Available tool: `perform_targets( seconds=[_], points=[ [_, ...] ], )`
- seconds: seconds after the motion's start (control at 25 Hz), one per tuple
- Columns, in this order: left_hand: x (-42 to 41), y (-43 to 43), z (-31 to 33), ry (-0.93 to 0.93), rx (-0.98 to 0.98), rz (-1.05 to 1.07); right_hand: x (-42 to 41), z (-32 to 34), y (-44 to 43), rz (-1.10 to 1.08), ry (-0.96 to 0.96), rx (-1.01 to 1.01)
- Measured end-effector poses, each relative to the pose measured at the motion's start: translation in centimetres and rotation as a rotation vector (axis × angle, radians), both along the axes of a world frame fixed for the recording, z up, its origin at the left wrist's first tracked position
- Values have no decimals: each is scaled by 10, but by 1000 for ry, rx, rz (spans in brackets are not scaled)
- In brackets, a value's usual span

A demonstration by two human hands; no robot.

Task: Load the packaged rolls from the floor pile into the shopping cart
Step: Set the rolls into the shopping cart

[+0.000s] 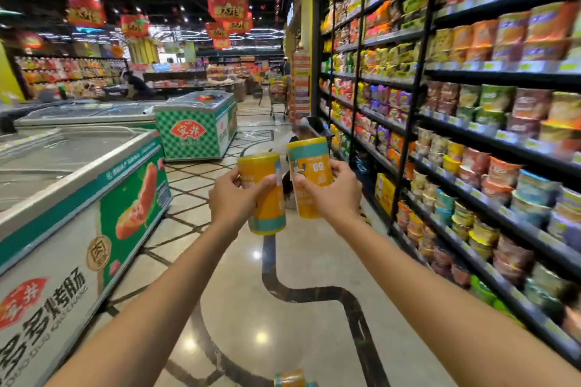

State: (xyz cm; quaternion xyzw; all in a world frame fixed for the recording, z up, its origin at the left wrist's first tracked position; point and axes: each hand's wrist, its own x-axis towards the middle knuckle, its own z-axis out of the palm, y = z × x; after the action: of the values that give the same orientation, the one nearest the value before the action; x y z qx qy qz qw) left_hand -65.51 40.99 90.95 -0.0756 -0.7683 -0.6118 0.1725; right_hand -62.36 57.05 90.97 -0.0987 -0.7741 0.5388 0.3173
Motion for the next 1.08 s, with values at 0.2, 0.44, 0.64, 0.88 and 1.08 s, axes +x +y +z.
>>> perform_targets(
  seconds=[0.2, 0.44, 0.64, 0.88, 1.08],
  points=[
    [50, 78, 13, -5, 52, -393, 113, 5, 61, -357, 45, -31],
    [172, 201, 4, -105, 74, -824, 289, -1, 130, -776, -8, -41],
    [298, 276, 3, -134, 23, -1130, 440, 3, 161, -1089, 7, -97],
    [448, 354, 0, -92, -57, -1360, 598, -2, 188, -1336, 25, -84],
    [552, 399, -6, -127, -75, -1462, 695, -17, 221, -1418, -11, -79]
  ],
)
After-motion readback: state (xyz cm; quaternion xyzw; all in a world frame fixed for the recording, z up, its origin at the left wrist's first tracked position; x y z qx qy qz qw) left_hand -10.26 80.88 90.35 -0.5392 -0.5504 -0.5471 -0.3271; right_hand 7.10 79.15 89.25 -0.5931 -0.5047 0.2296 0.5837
